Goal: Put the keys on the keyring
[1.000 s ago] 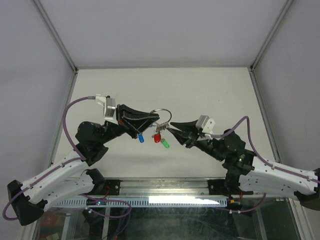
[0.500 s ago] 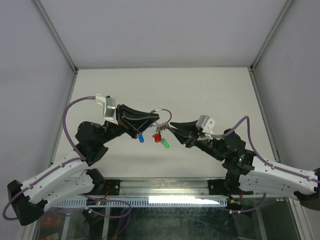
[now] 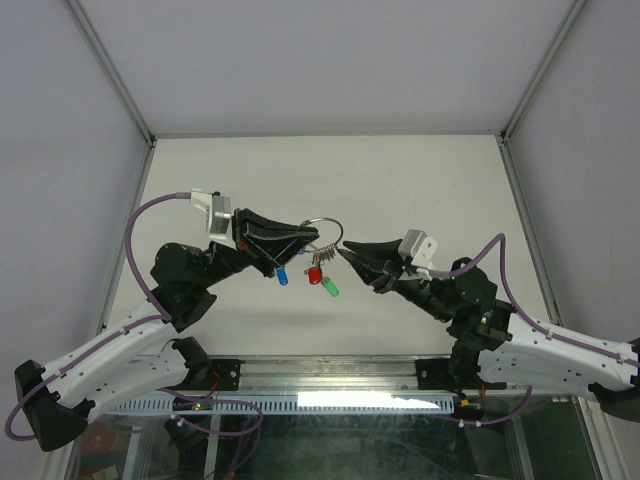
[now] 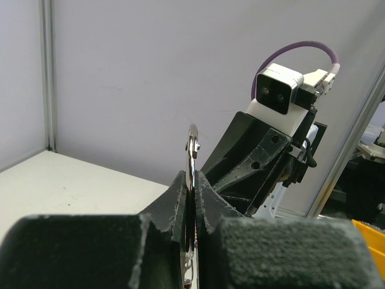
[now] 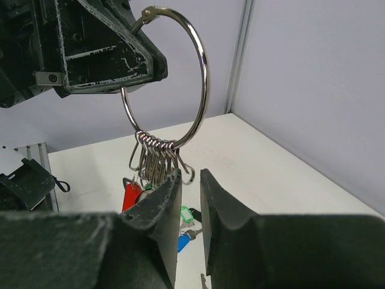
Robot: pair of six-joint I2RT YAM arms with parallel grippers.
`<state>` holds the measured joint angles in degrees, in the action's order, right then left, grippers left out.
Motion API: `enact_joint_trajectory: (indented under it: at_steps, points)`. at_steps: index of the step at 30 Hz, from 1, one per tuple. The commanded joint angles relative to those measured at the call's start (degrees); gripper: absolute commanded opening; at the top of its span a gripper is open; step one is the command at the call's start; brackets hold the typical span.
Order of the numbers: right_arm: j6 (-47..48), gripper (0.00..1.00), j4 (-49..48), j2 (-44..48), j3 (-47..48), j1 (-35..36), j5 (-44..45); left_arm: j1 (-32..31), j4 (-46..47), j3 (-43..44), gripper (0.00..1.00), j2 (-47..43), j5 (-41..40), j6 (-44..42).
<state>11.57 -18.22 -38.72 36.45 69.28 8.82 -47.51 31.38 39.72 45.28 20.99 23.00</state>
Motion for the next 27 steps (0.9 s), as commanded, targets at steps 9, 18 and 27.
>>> enact_joint_trajectory:
  at_steps: [9, 18, 27]
  points:
    - [1.4, 0.22, -5.1, -2.4, 4.2, 0.4, 0.6, 0.6, 3.7, 1.0, 0.00, -1.2, -0.8, 0.1]
    - [2.3, 0.27, -1.9, 0.7, 3.3, 0.3, 3.1, 0.5, 3.0, 1.2, 0.00, -1.7, -1.2, -0.3]
    - [1.8, 0.33, 4.0, 3.5, 3.8, 0.3, -2.2, 0.6, 3.5, 1.2, 0.00, -1.2, -1.4, -0.3]
